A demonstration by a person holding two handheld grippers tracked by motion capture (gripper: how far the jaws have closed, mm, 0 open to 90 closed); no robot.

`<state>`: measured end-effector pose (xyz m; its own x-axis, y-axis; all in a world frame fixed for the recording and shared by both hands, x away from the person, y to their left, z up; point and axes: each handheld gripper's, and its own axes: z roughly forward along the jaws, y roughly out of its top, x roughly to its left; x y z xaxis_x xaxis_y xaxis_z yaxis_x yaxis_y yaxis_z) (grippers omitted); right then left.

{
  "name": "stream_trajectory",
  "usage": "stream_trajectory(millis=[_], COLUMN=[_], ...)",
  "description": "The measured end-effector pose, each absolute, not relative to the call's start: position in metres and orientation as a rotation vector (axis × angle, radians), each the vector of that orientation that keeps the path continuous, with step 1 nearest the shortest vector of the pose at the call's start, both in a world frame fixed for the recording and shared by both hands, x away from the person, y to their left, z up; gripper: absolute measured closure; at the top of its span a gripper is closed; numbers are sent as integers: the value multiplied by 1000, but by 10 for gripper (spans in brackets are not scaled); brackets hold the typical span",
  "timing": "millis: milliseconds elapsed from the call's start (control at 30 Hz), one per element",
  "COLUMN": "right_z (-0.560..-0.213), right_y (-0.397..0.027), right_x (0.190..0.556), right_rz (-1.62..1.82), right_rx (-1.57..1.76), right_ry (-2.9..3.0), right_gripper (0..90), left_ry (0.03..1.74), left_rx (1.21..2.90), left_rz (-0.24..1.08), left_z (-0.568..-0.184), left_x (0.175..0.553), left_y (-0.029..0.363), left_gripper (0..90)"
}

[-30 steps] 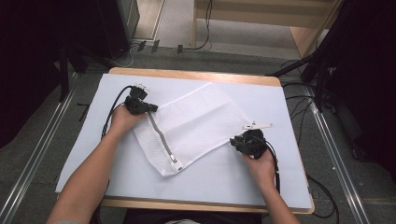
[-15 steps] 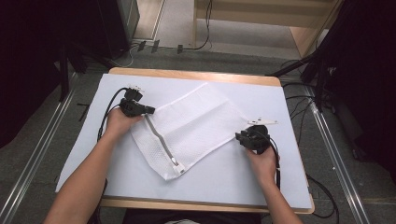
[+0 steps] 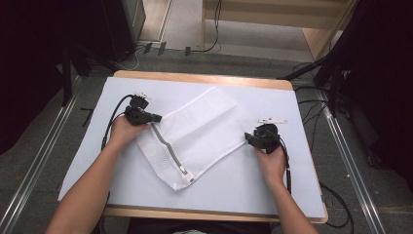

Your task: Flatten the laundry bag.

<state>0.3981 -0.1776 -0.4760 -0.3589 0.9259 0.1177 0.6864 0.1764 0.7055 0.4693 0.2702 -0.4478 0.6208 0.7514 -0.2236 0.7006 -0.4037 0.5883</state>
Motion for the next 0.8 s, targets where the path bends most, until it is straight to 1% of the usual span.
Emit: stream_trajectory(millis=[133, 233, 333, 533, 800], right_z=[-478, -479, -479, -474, -466], right_y=[-174, -170, -167, -170, -178], right_x=[398, 398, 398, 412, 440], right_rz=[934, 939, 927, 917, 973], right_rx=[1472, 1442, 1411, 1450, 1476], right_ry=[2109, 2108, 2117, 2111, 2143], right_gripper=[668, 801, 891, 900, 900], left_ry=[1141, 1144, 1150, 1196, 1200], left_rx=[2180, 2182, 2175, 2094, 2102], left_rz=[94, 90, 93, 70, 72], left_z=[-449, -449, -449, -445, -443], left_x=[467, 465, 463, 459, 441], left_y=[272, 274, 275, 282, 282], left_gripper=[900, 900, 900, 900, 900])
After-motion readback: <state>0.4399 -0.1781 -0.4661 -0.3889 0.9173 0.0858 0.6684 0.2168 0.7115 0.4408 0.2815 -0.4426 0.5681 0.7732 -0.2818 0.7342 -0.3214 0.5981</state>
